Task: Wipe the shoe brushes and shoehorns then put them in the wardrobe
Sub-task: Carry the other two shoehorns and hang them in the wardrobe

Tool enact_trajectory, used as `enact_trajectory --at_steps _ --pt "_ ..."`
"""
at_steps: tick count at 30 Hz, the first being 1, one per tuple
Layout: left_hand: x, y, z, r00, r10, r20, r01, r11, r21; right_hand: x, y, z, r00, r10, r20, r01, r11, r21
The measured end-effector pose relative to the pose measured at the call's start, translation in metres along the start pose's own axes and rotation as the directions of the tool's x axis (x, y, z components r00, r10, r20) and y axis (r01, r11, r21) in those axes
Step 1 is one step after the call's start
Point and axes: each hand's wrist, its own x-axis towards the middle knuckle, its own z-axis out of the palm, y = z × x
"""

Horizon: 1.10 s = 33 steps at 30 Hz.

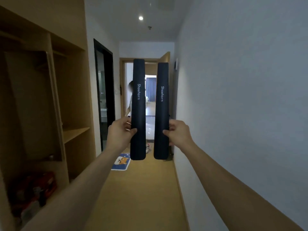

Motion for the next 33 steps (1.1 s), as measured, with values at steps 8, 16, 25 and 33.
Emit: enact_trajectory --at_steps 8,16,25,33 --pt "0.108 -0.081 0.020 0.995 -0.014 -0.098 0.029 0.988 0.150 0.137 0.047 0.062 0.990 -0.062 0.125 0.058 0.998 0.033" --pt "0.213 -0.181 0.019 0.989 -0.011 -0.150 0.040 0.981 0.191 0.254 0.086 0.155 0.984 -0.083 0.155 0.075 0.996 0.054" --pt "0.385 -0.292 0.004 0.987 0.017 -0.157 0.011 0.985 0.173 0.415 0.103 0.262 0.984 -0.084 0.157 0.080 0.996 0.027" --pt "0.492 -0.385 0.009 0.986 -0.026 -0.162 0.055 0.983 0.173 0.531 0.145 0.345 0.979 -0.030 0.202 -0.002 0.988 0.156"
